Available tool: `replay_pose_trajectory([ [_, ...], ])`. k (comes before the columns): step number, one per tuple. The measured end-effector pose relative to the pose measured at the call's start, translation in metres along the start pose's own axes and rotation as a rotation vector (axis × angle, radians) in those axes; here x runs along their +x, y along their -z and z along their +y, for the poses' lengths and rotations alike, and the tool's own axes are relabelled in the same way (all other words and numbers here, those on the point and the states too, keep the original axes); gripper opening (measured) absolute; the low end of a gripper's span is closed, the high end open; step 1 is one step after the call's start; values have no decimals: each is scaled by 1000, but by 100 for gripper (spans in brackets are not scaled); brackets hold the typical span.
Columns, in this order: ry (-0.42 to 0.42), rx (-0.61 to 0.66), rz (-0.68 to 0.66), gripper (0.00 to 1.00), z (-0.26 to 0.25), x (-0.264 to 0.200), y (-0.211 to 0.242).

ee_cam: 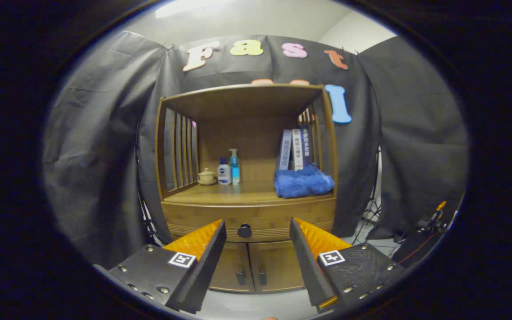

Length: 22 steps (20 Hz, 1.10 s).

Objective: Pull open the drawer, take out the items inside it, and place them on the countertop above the cabinet.

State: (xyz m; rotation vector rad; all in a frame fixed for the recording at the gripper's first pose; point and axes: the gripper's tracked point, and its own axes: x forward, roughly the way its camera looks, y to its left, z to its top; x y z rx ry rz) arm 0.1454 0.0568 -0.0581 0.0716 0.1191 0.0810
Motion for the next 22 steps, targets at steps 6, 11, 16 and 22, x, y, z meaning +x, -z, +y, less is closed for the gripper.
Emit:
replay_pose_trajectory([
  [6, 4, 20, 80, 86, 13, 93, 48],
  [11, -2, 27, 191, 86, 18, 151, 99],
  [16, 30, 51, 206, 71, 15, 180, 116],
  [22, 51, -35, 261, 44, 23, 196, 130],
])
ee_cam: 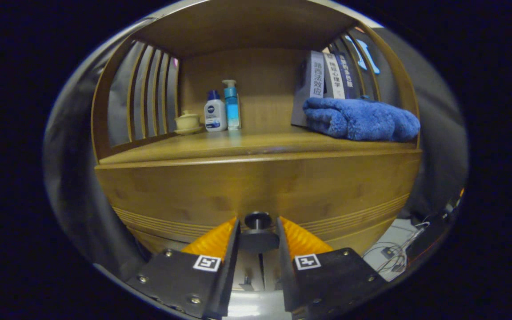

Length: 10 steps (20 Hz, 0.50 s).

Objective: Pull open the drawer, take out the items inside it, and place them on the countertop above the cabinet.

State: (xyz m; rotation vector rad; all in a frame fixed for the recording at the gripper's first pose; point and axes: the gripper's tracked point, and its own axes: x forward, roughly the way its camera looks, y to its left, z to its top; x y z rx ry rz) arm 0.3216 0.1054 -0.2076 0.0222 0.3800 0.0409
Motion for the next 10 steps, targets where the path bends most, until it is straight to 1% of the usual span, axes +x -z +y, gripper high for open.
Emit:
replay_pose_trajectory([
  [1, 6, 20, -13, 42, 0, 3, -2],
  [2, 5, 34, -4, 42, 1, 6, 0],
  [3, 8, 41, -2, 36, 1, 5, -2],
  [4, 9, 21, 15, 36, 1, 7, 1],
  [5, 13, 11, 27, 25, -2, 4, 1],
  [7, 15, -2, 50, 25, -1, -1, 3],
  [10, 22, 19, 59, 25, 2, -17, 9],
])
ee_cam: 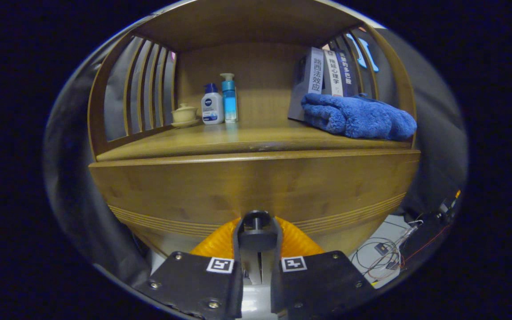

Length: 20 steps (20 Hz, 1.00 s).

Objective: Pull open the drawer, take out the items inside it, and place them on the countertop above the cabinet.

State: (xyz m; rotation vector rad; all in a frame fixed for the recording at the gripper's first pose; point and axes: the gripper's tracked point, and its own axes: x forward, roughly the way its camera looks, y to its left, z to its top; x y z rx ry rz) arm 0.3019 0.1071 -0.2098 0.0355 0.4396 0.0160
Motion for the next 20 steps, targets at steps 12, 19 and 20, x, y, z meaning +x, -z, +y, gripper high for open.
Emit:
replay_pose_trajectory([
  [12, 101, 5, 106, 25, -13, -128, 53],
  [19, 126, -18, 174, 25, -16, -154, 76],
  [20, 123, -6, 185, 25, -15, -160, 74],
])
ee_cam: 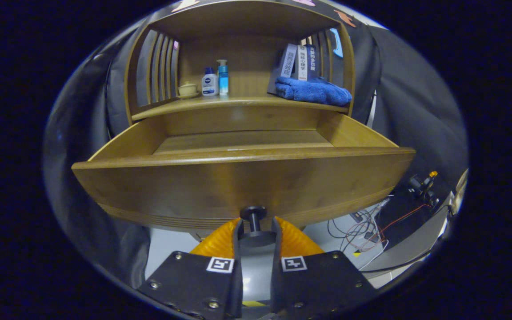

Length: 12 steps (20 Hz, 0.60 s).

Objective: Pull open the drawer, take out the items inside it, and place them on the countertop above the cabinet.

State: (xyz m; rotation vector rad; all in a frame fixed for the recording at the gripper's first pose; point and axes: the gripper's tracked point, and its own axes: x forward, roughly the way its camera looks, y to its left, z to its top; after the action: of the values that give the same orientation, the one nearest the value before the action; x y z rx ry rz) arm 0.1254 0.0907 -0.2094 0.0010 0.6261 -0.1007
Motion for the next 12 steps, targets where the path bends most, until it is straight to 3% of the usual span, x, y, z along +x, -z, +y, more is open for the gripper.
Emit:
replay_pose_trajectory([
  [4, -2, -11, 13, 24, 1, -1, 3],
  [6, 7, -42, 28, 36, 1, -4, 2],
  [7, 8, -58, 8, 42, 3, -10, -5],
  [12, -4, -53, -182, 47, 5, -44, -77],
])
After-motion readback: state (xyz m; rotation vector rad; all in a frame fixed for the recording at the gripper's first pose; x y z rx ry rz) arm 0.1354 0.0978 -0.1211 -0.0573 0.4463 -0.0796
